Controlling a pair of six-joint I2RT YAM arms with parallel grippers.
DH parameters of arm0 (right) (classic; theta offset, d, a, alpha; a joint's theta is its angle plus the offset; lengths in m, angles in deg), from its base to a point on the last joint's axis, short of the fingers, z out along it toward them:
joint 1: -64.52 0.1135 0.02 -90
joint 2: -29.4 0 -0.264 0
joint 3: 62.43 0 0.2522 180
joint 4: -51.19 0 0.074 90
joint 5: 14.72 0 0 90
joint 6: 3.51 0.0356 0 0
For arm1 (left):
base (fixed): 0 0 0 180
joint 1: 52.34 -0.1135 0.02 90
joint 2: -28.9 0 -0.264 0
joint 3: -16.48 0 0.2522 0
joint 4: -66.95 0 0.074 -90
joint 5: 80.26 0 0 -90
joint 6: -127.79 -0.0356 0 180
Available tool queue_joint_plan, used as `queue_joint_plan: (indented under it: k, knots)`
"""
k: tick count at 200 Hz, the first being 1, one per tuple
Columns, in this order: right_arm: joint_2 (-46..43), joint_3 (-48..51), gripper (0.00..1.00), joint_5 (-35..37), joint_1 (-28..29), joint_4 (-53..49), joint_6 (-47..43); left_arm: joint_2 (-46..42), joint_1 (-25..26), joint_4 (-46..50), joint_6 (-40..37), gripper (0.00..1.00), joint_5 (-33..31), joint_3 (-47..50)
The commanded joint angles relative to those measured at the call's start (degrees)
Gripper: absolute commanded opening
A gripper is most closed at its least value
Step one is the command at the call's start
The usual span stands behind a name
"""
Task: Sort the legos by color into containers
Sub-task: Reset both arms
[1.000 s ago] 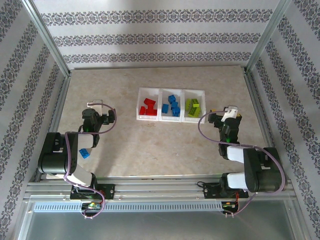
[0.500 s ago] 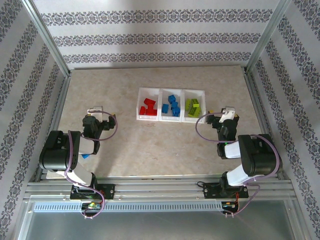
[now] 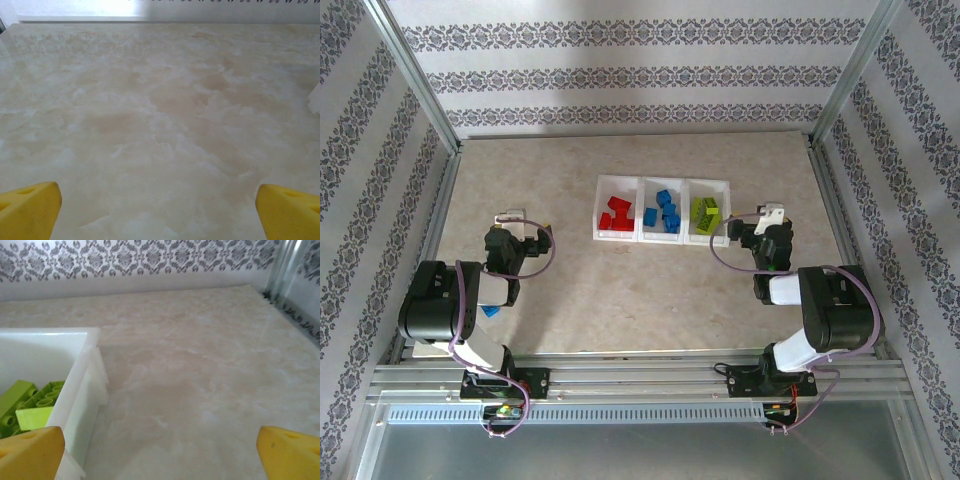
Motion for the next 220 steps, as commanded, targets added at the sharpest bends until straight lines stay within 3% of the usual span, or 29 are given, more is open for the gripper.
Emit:
queue_joint_plan:
  k: [1, 220]
  knots:
    - [0.2, -1.5, 0.98, -6.3, -0.9, -1.1, -1.6, 0.1, 0.5, 1.7, -1.7, 1.0, 2.0, -2.1]
    - [0.2, -1.5, 0.98, -6.2, -0.9, -1.1, -1.7, 0.1, 0.5, 2.0, -1.6, 1.0, 1.9, -2.2]
